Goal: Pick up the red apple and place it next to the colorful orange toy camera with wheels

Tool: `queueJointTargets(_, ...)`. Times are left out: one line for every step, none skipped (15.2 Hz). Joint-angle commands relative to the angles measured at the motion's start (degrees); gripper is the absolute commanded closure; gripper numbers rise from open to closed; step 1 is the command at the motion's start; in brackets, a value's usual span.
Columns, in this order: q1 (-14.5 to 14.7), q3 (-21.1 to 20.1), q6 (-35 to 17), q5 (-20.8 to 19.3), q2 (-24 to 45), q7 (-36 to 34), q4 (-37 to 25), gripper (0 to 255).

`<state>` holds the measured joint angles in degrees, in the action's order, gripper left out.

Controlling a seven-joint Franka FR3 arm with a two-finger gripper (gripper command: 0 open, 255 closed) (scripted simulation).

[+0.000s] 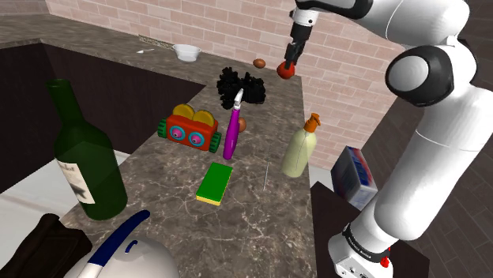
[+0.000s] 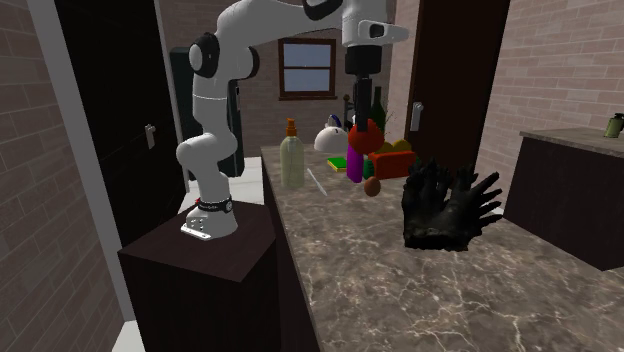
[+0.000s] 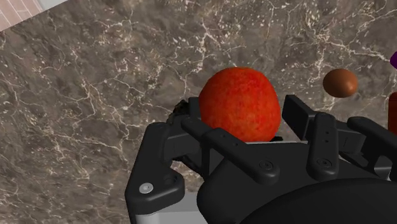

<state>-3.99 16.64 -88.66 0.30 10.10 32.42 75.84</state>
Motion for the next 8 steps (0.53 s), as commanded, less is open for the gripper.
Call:
queueJointTargets(1.85,-0.95,-0.92,-1.07,-2.76,-2.69,3.66,255)
queueJointTargets(2.75,-1.53,-1.24,-1.57,-4.10,-4.10,5.34,255)
queueJointTargets(3.60,-2.14,-1.52,-2.02,-5.37,-5.51,6.89,255)
queueJointTargets(4.42,-2.76,-1.75,-2.42,-6.56,-6.93,8.34,255)
queueJointTargets(5.23,-3.40,-1.93,-2.78,-7.68,-8.35,9.68,255)
queueJointTargets(6.00,-4.06,-2.09,-3.10,-8.72,-9.77,10.92,255)
queueJointTargets(6.75,-4.73,-2.21,-3.39,-9.70,-11.19,12.07,255)
queueJointTargets(7.47,-5.42,-2.30,-3.63,-10.61,-12.61,13.13,255)
